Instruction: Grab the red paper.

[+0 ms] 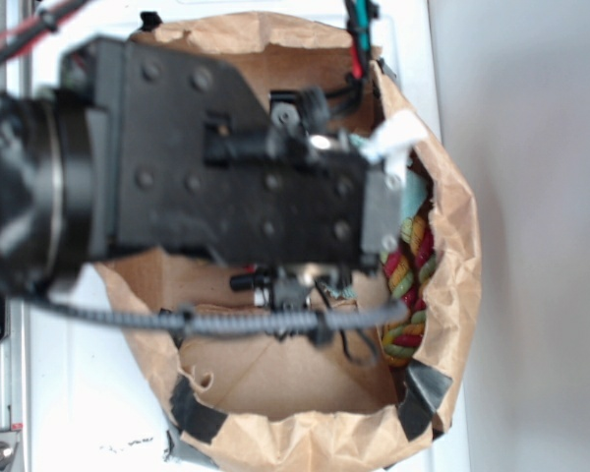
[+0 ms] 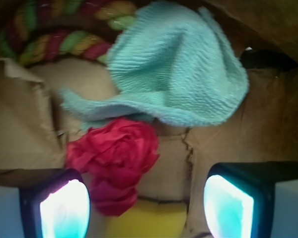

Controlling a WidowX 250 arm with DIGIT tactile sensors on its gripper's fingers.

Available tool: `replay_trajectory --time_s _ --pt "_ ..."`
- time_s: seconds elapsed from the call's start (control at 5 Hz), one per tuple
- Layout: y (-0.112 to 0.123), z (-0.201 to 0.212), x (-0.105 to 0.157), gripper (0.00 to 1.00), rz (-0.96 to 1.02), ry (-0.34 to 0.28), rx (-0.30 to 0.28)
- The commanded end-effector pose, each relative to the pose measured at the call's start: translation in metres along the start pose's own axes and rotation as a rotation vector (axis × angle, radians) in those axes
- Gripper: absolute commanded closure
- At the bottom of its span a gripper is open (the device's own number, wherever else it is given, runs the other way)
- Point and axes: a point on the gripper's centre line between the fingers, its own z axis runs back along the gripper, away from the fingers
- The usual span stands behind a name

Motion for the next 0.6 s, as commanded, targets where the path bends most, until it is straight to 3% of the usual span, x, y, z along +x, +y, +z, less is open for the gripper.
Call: replay_trajectory --time_s 0.0,0.4 --pt "0.004 -0.011 -0.001 0.00 -0.004 -0.015 -0.030" --pt "-0.029 -0.005 -0.023 0.00 -0.108 0.046 -0.128"
